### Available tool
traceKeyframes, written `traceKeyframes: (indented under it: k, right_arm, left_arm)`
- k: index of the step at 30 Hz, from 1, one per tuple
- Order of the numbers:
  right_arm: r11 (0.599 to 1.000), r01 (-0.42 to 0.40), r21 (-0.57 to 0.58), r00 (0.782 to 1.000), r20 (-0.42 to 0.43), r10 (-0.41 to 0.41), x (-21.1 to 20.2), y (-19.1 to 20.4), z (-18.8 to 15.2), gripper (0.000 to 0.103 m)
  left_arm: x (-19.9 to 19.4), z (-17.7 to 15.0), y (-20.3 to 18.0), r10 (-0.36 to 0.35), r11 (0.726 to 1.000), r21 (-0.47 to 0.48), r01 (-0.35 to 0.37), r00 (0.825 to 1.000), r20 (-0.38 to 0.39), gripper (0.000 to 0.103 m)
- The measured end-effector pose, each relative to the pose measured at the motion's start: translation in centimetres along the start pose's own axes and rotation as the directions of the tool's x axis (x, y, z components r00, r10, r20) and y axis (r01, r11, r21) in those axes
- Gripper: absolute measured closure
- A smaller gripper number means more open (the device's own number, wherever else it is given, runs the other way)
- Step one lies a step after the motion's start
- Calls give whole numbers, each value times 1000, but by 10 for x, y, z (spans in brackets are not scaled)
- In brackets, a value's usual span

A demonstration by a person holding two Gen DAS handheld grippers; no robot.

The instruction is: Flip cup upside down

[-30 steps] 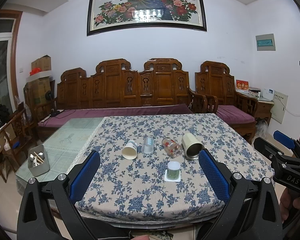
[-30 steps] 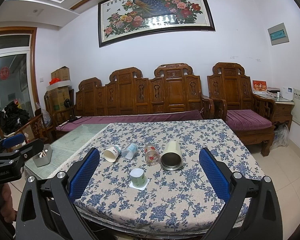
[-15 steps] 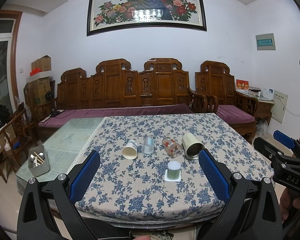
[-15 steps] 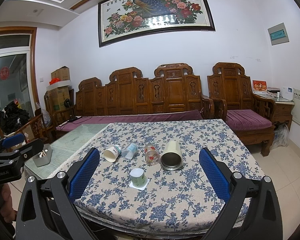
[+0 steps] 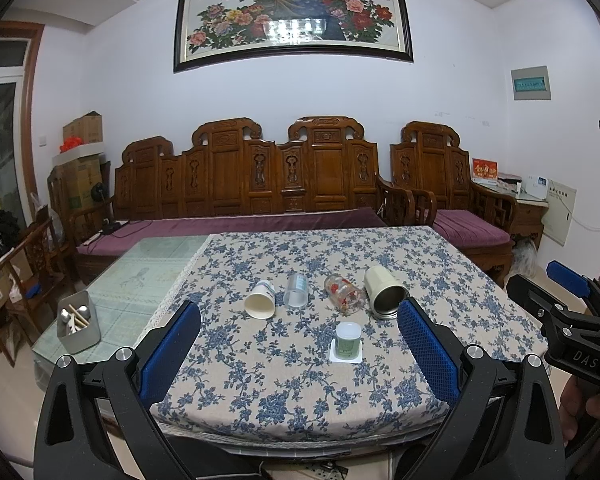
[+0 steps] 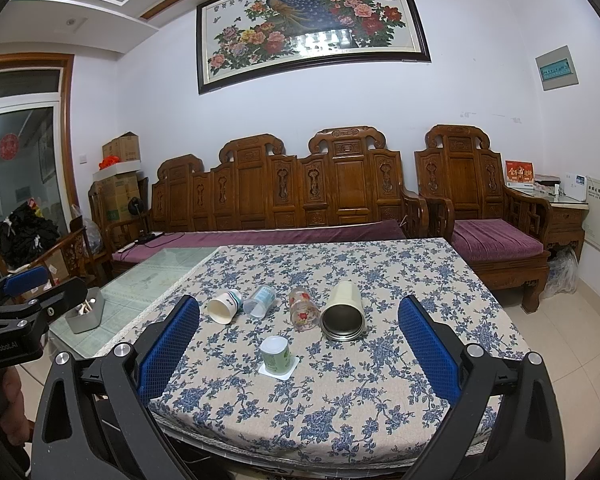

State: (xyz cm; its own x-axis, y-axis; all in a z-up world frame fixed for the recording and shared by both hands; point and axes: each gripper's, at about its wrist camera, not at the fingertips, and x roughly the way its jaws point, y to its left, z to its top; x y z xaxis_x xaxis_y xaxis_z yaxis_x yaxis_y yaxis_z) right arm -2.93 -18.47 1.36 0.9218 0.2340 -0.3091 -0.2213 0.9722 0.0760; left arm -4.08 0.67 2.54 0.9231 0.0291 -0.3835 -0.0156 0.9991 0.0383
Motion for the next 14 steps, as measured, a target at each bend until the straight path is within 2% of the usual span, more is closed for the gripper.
traceKeyframes:
  k: [14]
  right_arm:
    - [1000,0,-1,1000,-1,0,0,0,0,3]
  left_arm:
    - [-2,-3,3,3,1000,-5,-3,1000,6,8]
